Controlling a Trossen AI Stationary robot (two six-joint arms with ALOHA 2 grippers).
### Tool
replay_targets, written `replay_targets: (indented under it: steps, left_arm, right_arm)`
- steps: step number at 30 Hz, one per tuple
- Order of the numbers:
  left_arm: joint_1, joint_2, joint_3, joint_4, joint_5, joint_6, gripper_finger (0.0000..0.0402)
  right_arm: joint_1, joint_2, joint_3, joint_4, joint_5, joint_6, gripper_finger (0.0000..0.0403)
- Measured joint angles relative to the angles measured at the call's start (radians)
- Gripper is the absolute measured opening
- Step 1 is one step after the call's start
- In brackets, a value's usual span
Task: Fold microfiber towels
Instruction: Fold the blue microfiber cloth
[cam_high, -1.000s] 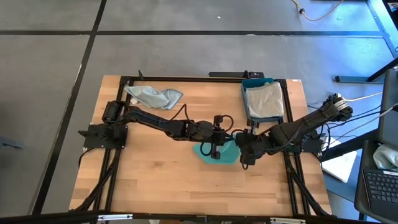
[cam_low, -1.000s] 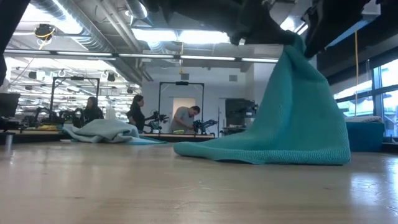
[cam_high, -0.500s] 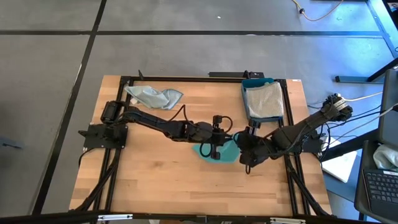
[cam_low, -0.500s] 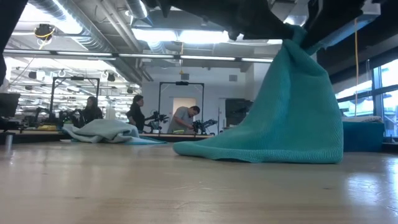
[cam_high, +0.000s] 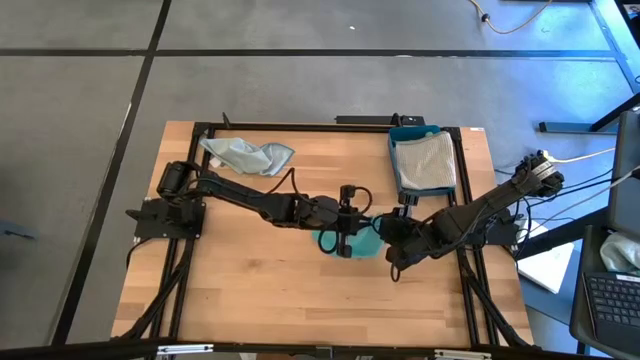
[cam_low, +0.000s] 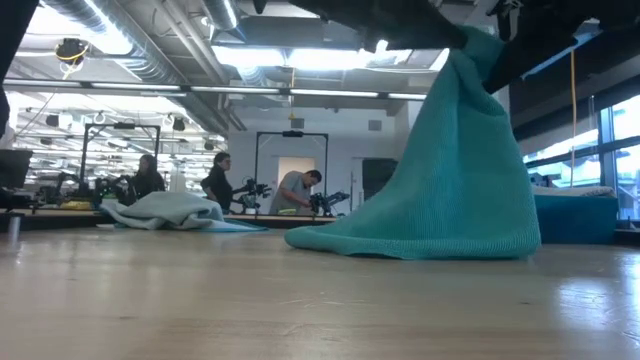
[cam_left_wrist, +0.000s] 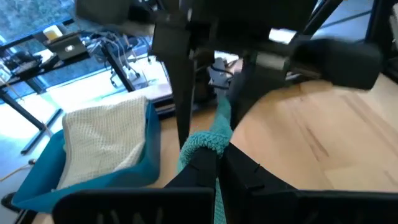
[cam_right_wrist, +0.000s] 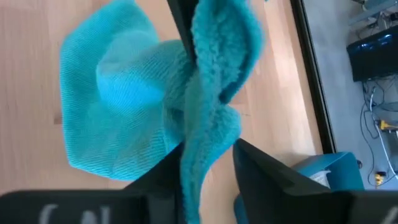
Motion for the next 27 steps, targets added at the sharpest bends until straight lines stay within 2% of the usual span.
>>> replay_targets:
  steps: [5,15,20,27]
  left_arm:
    - [0.012,0.000,0.000,-0.011,-0.012,-0.007,0.0000]
    - [0.011,0.000,0.000,-0.012,-0.013,-0.007,0.0000]
    - [0.011,0.001,0.000,-0.016,-0.022,-0.004,0.0000]
    - [0.014,0.001,0.000,-0.022,-0.054,0.012,0.0000]
  right_arm:
    - [0.006,-0.004,0.005,0.000,-0.006,-0.021,0.0093]
    - [0.005,-0.004,0.006,0.006,-0.007,-0.030,0.0103]
    - [0.006,-0.004,0.006,0.011,-0.009,-0.024,0.0123]
    - [0.019,-0.004,0.006,0.062,-0.008,-0.036,0.0173]
